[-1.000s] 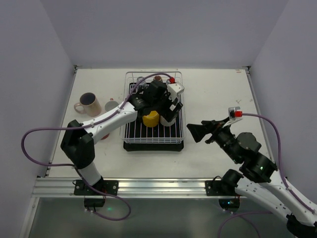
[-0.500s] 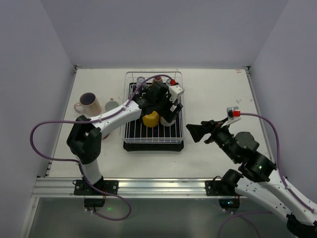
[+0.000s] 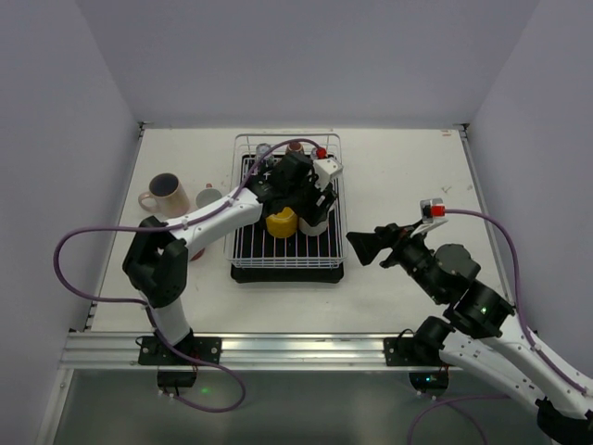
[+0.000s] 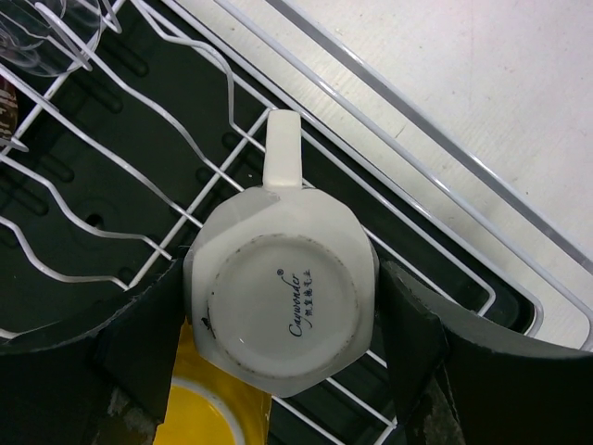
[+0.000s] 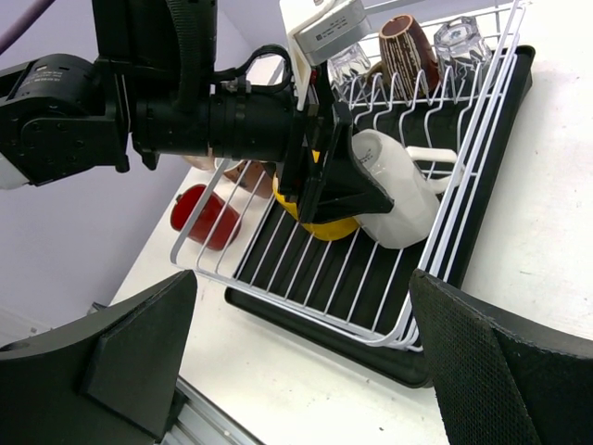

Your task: Unload the cups from the dish rack

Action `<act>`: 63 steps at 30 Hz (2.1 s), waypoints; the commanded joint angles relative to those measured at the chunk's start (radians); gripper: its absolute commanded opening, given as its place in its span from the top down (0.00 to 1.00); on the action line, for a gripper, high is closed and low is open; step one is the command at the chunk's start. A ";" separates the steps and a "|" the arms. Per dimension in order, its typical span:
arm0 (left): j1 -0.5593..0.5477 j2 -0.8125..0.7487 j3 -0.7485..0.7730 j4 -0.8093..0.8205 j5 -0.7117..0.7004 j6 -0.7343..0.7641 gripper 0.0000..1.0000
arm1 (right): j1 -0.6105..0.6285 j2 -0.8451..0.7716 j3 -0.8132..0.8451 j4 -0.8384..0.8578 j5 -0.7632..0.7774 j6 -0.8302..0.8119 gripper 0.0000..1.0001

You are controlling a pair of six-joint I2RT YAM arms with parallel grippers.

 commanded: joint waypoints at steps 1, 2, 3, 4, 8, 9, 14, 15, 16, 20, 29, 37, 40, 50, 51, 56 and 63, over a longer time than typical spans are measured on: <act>0.013 -0.101 0.014 0.068 0.015 -0.010 0.92 | -0.004 0.031 0.031 0.045 0.012 0.004 0.01; 0.014 -0.133 0.014 0.092 0.015 -0.010 0.93 | -0.004 0.034 0.033 0.053 -0.003 0.013 0.01; 0.016 -0.148 0.014 0.105 0.018 -0.051 0.93 | -0.004 0.036 0.033 0.065 -0.034 0.035 0.01; 0.022 -0.165 0.016 0.114 0.022 -0.061 0.94 | -0.004 0.034 0.030 0.082 -0.048 0.047 0.01; 0.042 -0.254 0.011 0.148 0.038 -0.122 0.98 | -0.004 0.002 0.008 0.191 -0.097 0.087 0.01; 0.045 -0.271 0.002 0.157 0.042 -0.133 0.99 | -0.004 -0.004 0.002 0.209 -0.102 0.094 0.01; 0.051 -0.386 -0.033 0.221 0.075 -0.208 1.00 | -0.004 -0.003 -0.024 0.309 -0.163 0.114 0.01; 0.051 -0.403 -0.056 0.238 0.080 -0.247 1.00 | -0.004 0.003 -0.028 0.323 -0.169 0.133 0.01; 0.051 -0.423 -0.074 0.255 0.087 -0.275 1.00 | -0.004 0.004 -0.038 0.367 -0.187 0.144 0.01; 0.050 -0.554 -0.196 0.449 0.158 -0.429 1.00 | -0.004 0.002 -0.113 0.485 -0.209 0.200 0.01; 0.048 -0.750 -0.464 0.813 0.291 -0.812 1.00 | -0.004 0.025 -0.150 0.574 -0.244 0.276 0.05; 0.048 -0.788 -0.579 1.006 0.385 -0.967 1.00 | -0.004 0.074 -0.150 0.680 -0.365 0.308 0.16; 0.045 -0.783 -0.590 1.027 0.411 -0.993 1.00 | -0.004 0.117 -0.127 0.737 -0.413 0.306 0.20; 0.039 -0.817 -0.645 1.097 0.437 -1.041 0.99 | -0.004 0.230 -0.136 0.971 -0.534 0.358 0.66; 0.039 -0.819 -0.645 1.096 0.443 -1.038 0.97 | -0.004 0.235 -0.140 0.998 -0.549 0.369 0.79; 0.043 -0.860 -0.584 0.905 0.457 -0.865 0.36 | -0.004 0.206 -0.154 1.055 -0.580 0.366 1.00; 0.043 -0.990 -0.457 0.492 0.255 -0.564 0.00 | -0.006 0.131 -0.162 0.997 -0.574 0.357 1.00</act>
